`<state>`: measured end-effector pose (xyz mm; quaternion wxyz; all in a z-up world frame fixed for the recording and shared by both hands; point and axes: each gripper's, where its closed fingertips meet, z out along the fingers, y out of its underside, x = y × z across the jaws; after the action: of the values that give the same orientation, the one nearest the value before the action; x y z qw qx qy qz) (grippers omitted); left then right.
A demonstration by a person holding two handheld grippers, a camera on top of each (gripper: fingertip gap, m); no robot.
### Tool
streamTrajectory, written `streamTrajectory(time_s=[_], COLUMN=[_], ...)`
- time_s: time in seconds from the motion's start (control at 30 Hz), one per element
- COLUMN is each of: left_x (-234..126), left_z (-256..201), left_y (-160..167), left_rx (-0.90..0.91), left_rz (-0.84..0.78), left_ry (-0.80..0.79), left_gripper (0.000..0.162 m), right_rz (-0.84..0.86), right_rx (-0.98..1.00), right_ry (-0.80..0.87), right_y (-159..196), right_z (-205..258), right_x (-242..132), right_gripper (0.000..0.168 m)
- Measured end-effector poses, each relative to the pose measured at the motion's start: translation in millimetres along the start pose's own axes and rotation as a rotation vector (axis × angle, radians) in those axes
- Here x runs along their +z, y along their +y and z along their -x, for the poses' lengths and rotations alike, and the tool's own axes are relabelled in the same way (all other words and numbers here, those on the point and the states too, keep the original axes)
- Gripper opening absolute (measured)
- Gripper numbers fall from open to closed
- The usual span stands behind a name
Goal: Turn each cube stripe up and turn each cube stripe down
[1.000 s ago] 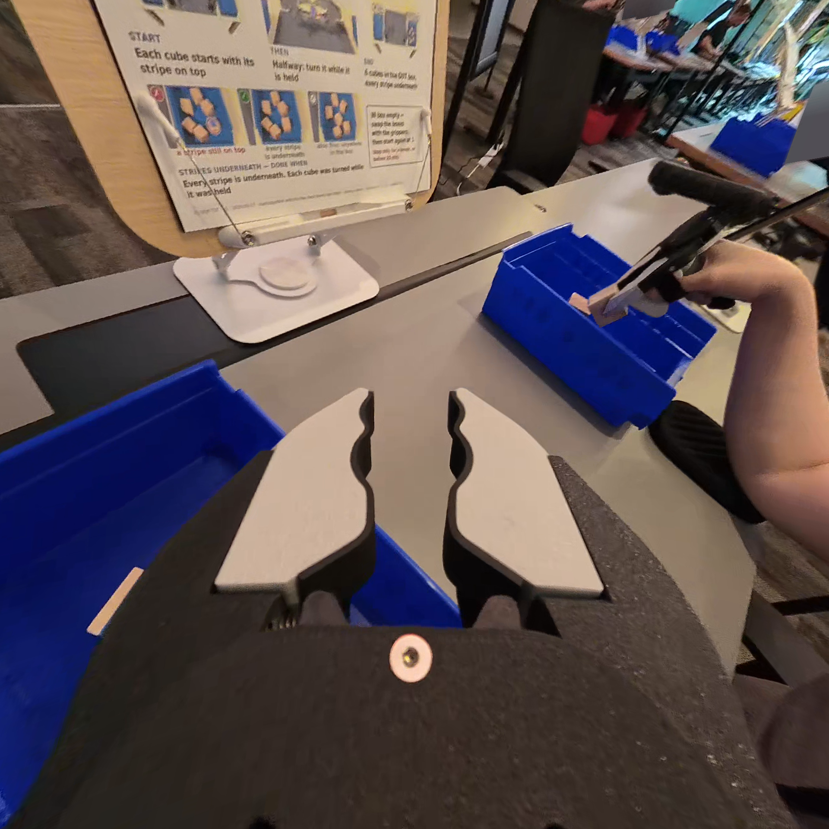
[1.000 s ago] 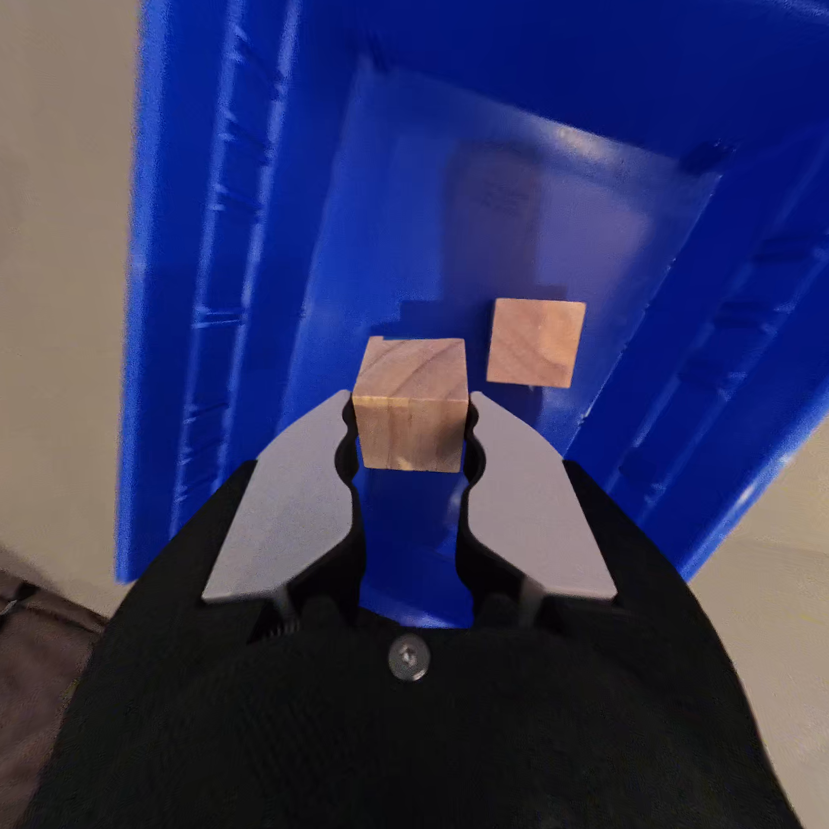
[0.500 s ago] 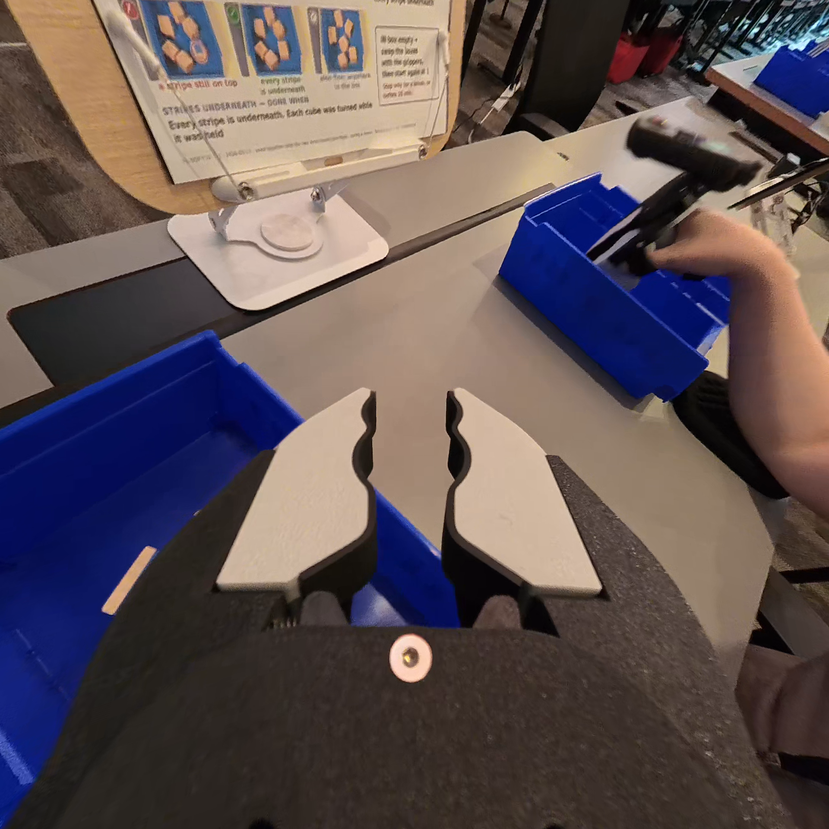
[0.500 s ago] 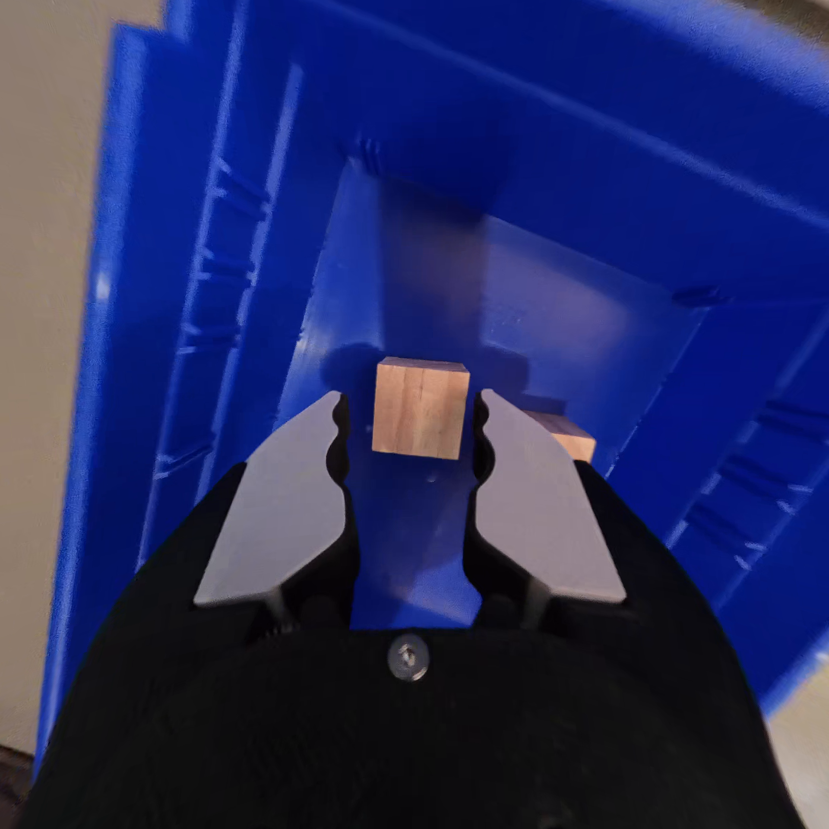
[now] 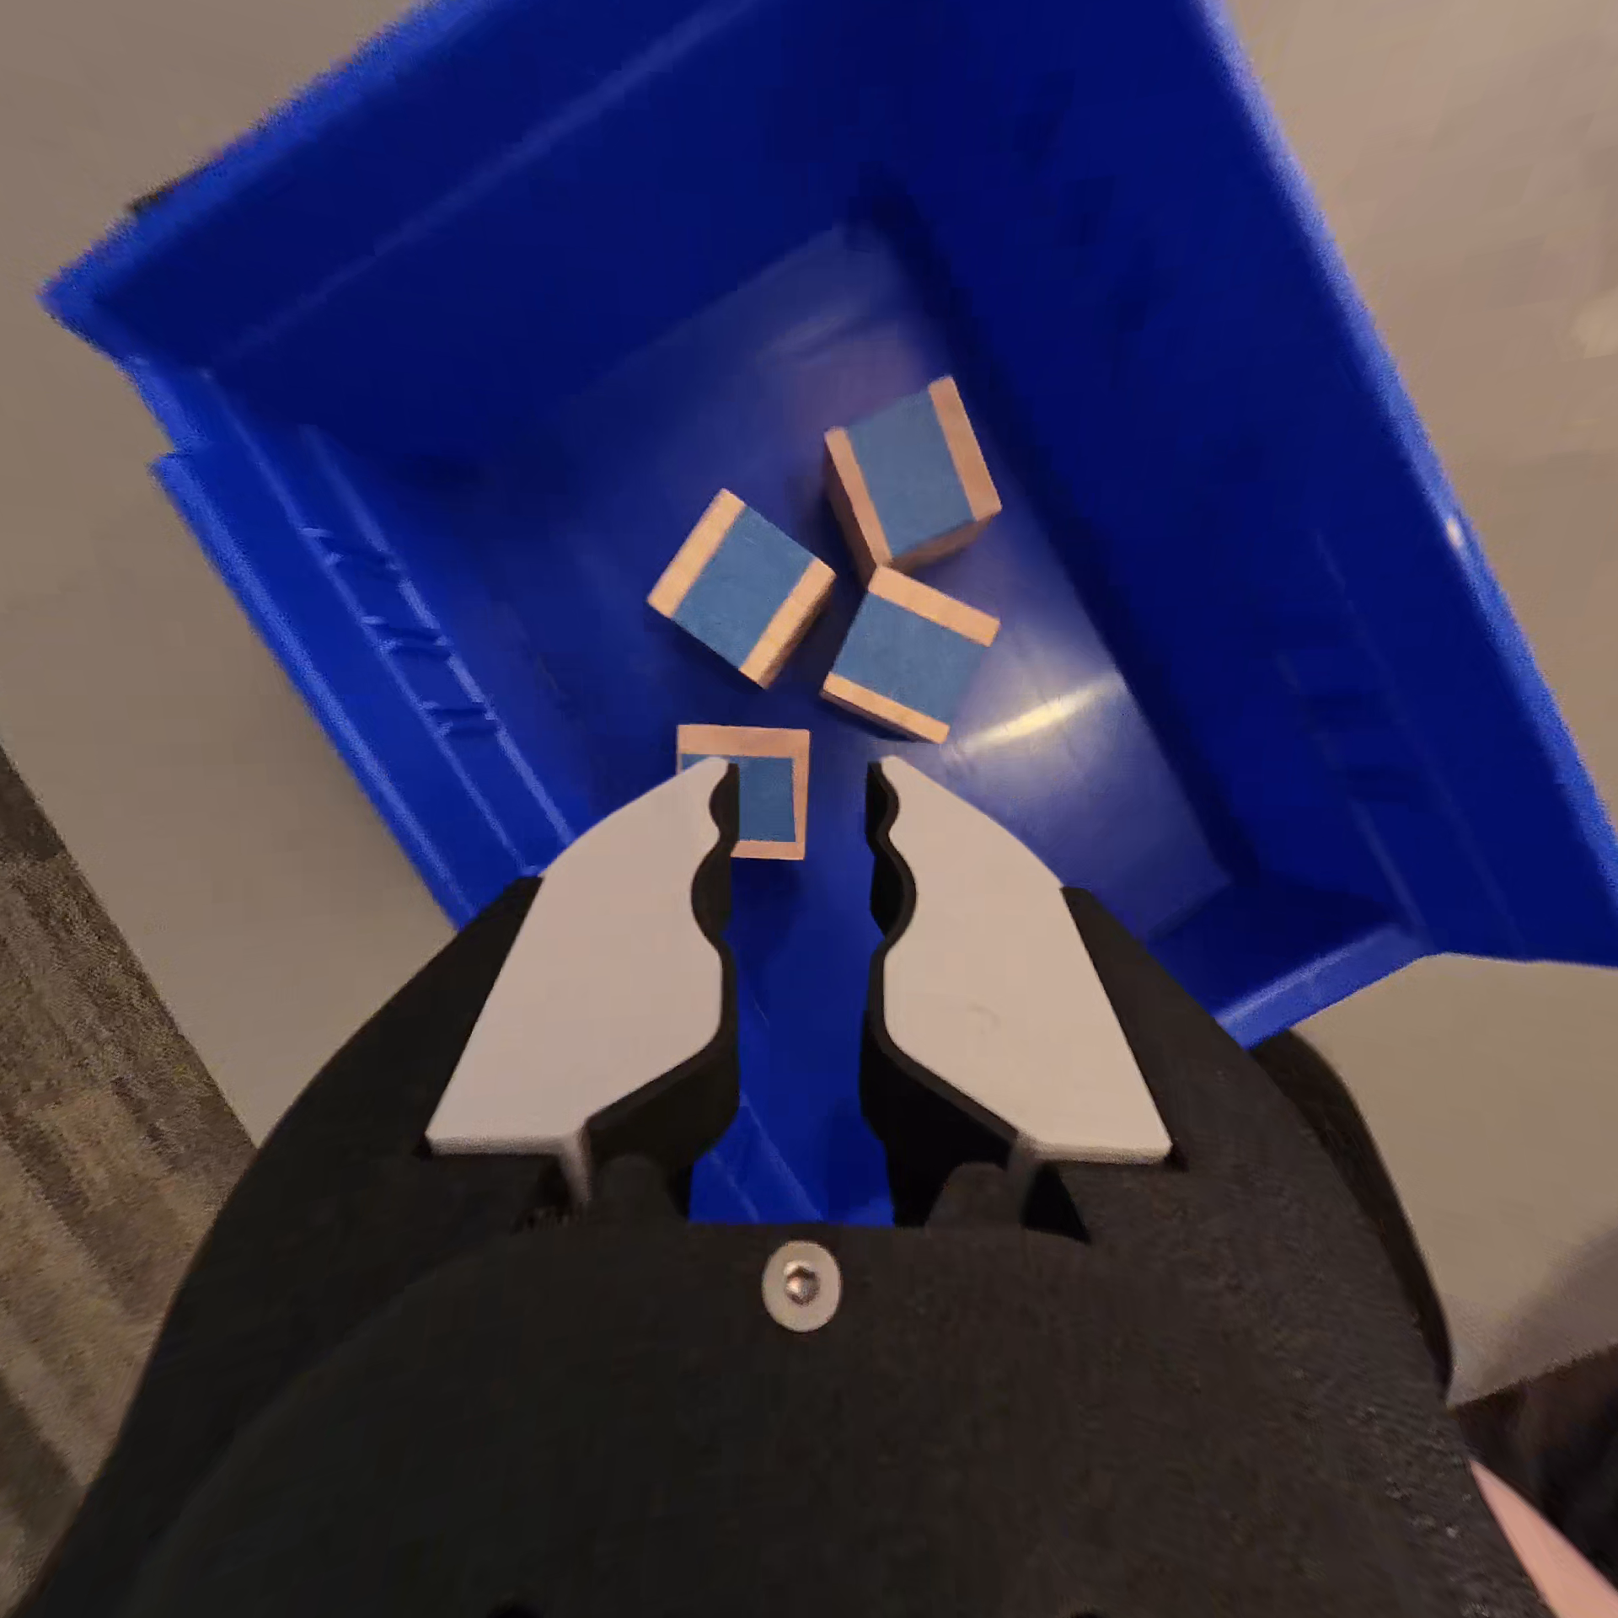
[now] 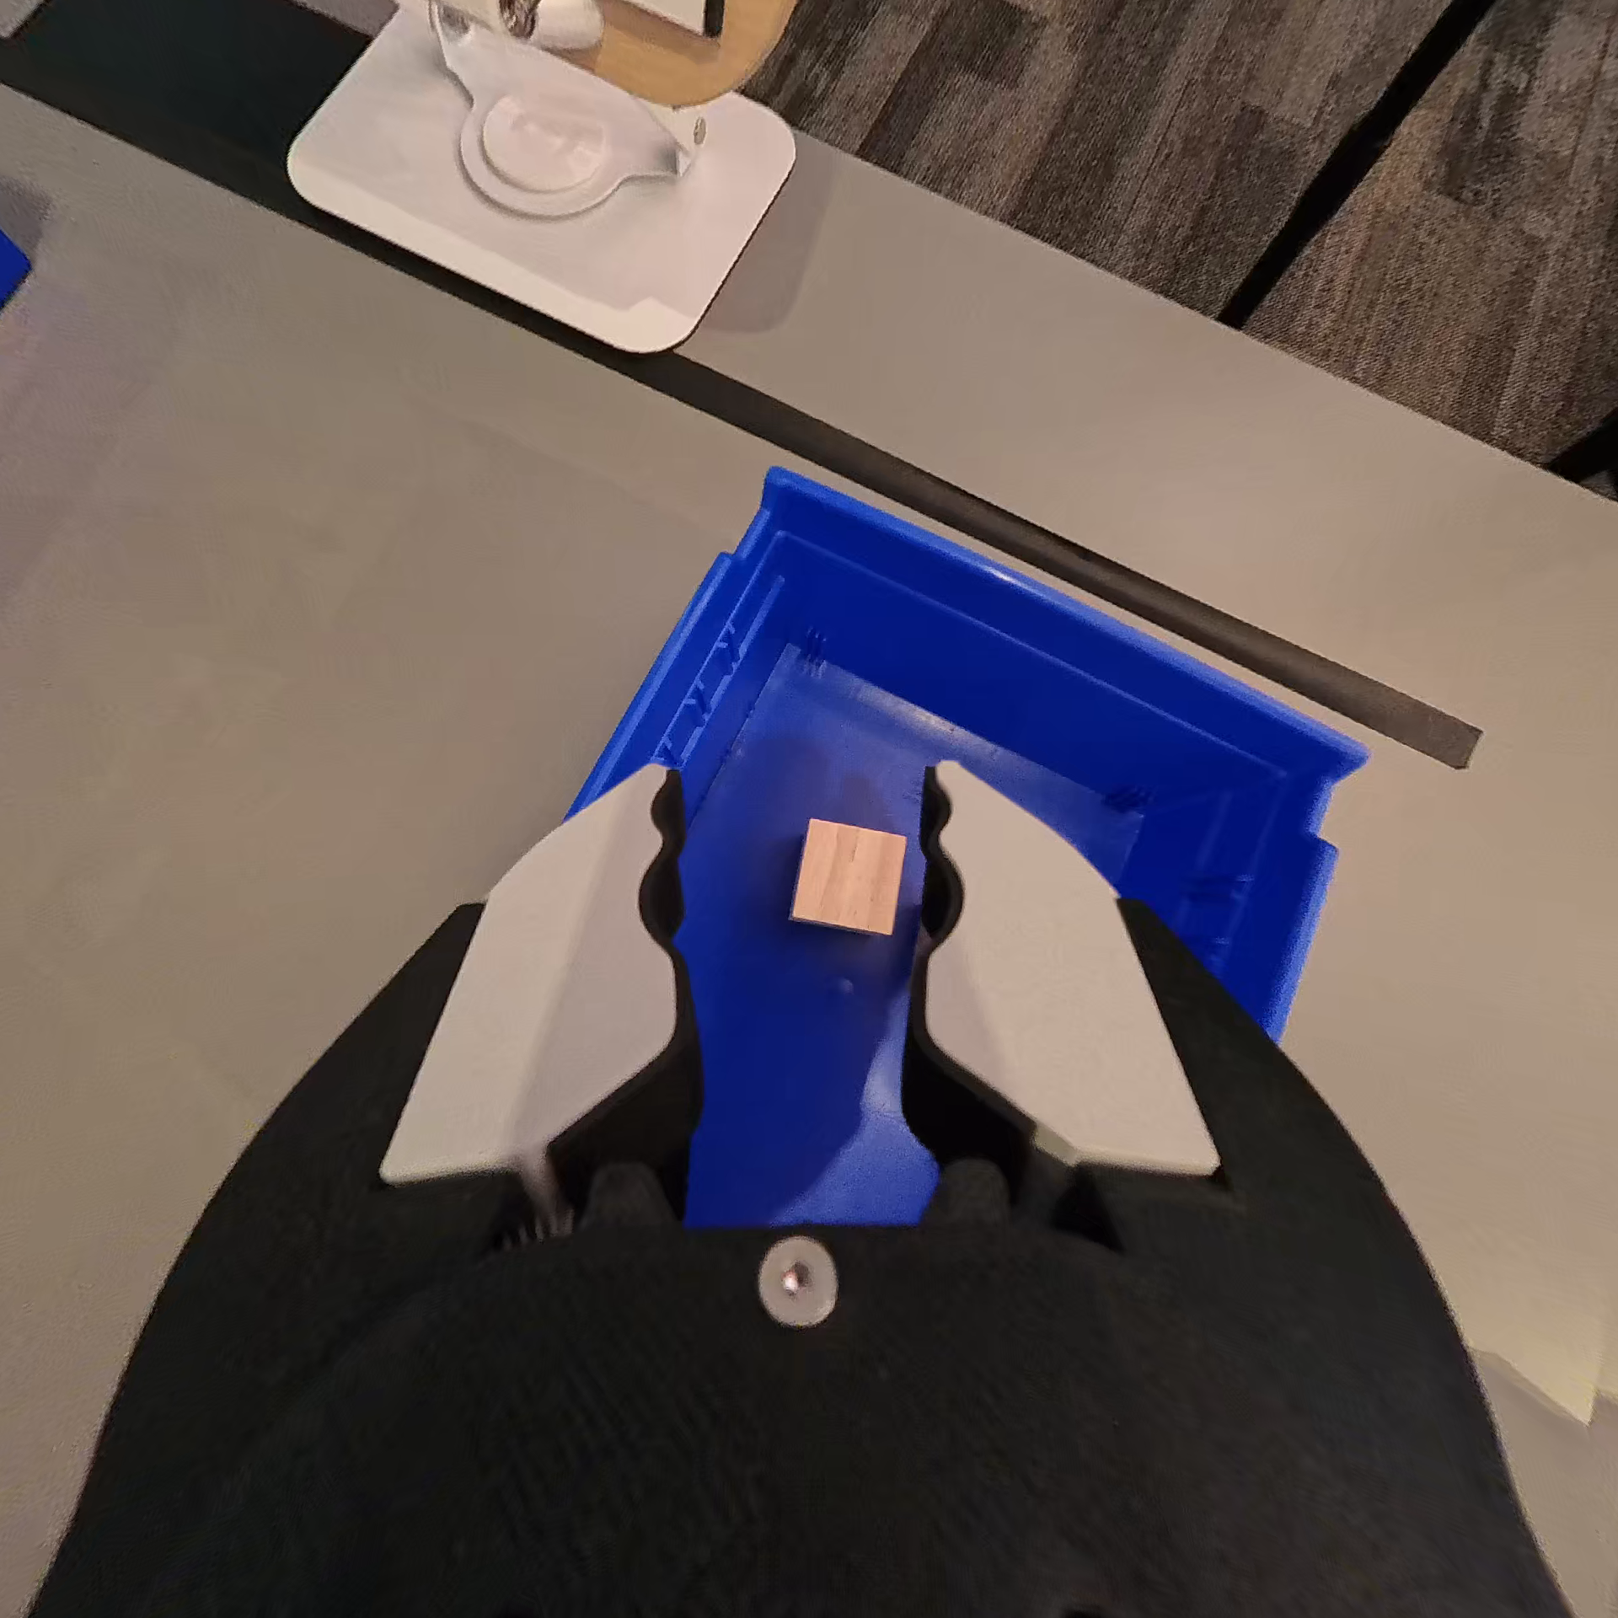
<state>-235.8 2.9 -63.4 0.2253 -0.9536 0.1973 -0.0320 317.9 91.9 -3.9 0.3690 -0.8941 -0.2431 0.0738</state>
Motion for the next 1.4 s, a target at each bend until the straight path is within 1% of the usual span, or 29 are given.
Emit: streamTrajectory(time_s=[0.03,0.1,0.13,0.17,0.23,0.3,0.47,0.6,0.77,0.97,1.03,1.33,1.4], left_x=[6.0,18.8,24.6,28.5,30.9,32.2,37.5,44.2,53.5,63.1,62.6,64.1,63.4], left_z=[-0.8,0.1,-0.8,3.6,15.9,18.4,19.4,17.2,17.8,17.6,21.7,21.6,17.6], left_y=[3.3,8.6,11.8,14.2,17.5,17.1,20.7,22.6,32.5,39.5,39.2,40.2,40.6], left_rx=[0.03,0.087,0.093,0.09,0.088,0.113,0.163,0.168,0.17,0.17,0.178,0.184,0.196], left_rz=[0.022,0.057,0.076,0.095,0.119,0.115,0.177,0.216,0.293,0.354,0.36,0.377,0.377], left_ry=[0.005,0.005,0.022,0.005,-0.058,-0.078,-0.127,-0.134,-0.142,-0.15,-0.183,-0.186,-0.164], left_gripper=[0.03,0.035,0.037,0.041,0.043,0.042,0.047,0.05,0.054,0.055,0.046,0.047,0.046], right_rz=[0.009,0.028,0.036,0.042,0.049,0.047,0.055,0.069,0.082,0.096,0.098,0.115,0.122], right_rx=[-0.006,-0.013,-0.021,-0.027,-0.032,-0.036,-0.039,-0.048,-0.06,-0.069,-0.073,-0.095,-0.101], right_ry=[-0.008,-0.017,-0.016,-0.013,-0.015,-0.015,-0.017,-0.022,-0.03,-0.032,-0.028,-0.023,-0.024], right_y=[1.5,4.5,5.8,6.5,7.3,6.9,8.7,11.1,12.8,14.7,14.8,16.2,17.0], right_z=[1.7,3.5,4.0,4.2,5.3,5.5,5.2,6.7,9.4,10.6,10.2,13.1,14.6], right_x=[2.4,6.4,7.7,8.7,9.7,10.3,12.9,16.1,19.2,21.5,21.8,25.3,26.7], right_gripper=[0.054,0.054,0.054,0.054,0.054,0.054,0.054,0.054,0.054,0.054,0.054,0.054,0.054])
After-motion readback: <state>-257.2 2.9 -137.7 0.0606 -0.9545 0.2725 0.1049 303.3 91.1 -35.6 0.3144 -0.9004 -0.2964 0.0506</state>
